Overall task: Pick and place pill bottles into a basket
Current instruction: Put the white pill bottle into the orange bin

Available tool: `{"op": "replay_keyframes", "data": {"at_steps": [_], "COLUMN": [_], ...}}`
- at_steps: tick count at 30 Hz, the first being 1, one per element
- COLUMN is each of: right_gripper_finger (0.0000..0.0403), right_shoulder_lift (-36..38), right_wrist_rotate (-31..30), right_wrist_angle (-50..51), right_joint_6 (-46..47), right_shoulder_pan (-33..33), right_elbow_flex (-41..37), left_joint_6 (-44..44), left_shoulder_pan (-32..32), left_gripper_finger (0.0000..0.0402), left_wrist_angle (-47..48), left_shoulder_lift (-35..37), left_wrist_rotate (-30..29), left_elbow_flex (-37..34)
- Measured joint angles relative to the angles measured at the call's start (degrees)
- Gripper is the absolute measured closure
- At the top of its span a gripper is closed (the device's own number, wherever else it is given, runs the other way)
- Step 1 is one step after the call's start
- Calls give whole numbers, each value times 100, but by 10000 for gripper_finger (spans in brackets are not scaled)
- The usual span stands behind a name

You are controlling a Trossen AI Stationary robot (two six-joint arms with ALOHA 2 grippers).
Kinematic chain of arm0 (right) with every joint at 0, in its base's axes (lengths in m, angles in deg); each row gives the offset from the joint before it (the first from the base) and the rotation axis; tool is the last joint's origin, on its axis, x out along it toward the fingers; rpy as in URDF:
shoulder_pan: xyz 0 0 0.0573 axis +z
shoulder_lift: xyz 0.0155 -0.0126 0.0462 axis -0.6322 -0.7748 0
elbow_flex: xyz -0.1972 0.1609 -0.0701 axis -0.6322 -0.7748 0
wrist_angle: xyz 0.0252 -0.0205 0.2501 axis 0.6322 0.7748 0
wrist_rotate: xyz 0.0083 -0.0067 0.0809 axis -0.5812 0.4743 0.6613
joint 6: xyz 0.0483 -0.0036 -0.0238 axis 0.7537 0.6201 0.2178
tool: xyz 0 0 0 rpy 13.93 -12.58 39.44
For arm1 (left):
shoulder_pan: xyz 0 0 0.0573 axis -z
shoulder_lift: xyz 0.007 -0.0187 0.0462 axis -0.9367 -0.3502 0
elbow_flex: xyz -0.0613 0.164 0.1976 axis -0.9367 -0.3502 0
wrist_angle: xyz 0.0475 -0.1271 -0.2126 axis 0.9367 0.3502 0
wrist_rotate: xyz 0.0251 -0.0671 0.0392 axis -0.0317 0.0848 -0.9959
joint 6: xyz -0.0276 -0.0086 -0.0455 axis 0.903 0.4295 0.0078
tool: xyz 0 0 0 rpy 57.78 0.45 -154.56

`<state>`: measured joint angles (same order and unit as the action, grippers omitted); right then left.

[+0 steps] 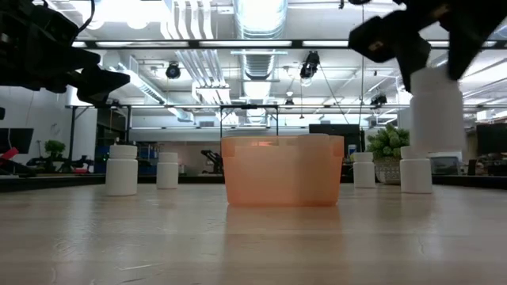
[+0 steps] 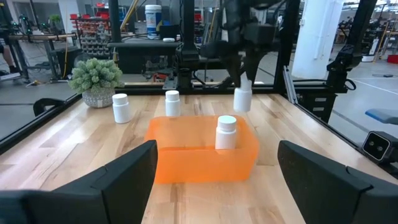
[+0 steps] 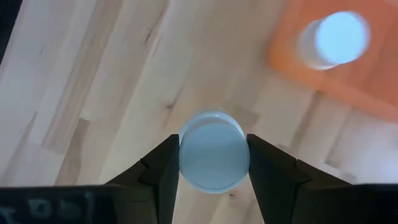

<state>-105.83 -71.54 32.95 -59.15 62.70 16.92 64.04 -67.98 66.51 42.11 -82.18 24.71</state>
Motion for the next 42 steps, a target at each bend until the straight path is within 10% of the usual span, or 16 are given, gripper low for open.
{"op": "replay_keyframes", "data": {"at_steps": [42], "right_gripper_finger": [248], "right_shoulder_lift": [-446], "right_wrist_rotate": [-482], "right_wrist_angle": [104], "right_joint_6": [-825], "right_shoulder_pan": [-1584], "right_elbow_flex": [1280], "left_joint_6": [0], "left_shoulder_pan": [2], "left_gripper_finger": [87], "left_wrist_angle": [-7], "left_shoulder_lift": [-40], "left_wrist_rotate": [0], "left_elbow_flex": [0]}}
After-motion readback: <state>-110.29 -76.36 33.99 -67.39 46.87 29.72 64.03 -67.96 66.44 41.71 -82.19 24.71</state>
